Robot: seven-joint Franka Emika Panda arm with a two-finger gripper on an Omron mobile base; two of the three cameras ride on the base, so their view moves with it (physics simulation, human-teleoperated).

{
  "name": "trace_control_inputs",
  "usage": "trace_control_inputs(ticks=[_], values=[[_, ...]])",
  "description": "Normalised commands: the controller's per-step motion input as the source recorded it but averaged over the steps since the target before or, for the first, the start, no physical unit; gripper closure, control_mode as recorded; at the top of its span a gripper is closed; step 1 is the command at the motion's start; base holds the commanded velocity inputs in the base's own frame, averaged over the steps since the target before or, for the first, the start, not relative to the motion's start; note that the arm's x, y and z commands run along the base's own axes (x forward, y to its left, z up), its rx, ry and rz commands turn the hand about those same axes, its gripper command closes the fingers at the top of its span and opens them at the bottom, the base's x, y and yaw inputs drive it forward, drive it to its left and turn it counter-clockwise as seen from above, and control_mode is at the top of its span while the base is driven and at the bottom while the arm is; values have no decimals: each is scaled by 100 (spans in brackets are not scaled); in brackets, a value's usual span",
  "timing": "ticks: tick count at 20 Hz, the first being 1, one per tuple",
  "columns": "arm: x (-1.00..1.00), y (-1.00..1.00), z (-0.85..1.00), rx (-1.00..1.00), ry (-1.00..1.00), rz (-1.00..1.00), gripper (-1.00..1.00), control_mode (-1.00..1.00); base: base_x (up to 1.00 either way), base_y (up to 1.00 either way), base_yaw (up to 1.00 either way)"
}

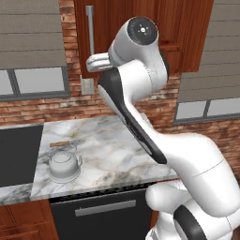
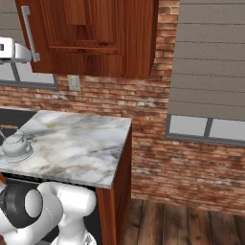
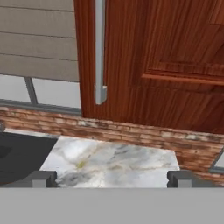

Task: Open the cabinet. Pick the sponge and place it next to the sink. Then close the cabinet.

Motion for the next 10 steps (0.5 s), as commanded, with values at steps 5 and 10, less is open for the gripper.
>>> trace_control_inputs(ticks=[5, 10], values=[[12, 0, 0, 0, -3, -12, -100, -100, 0, 0, 0], [22, 0, 13, 0, 0, -6, -100, -100, 0, 0, 0]])
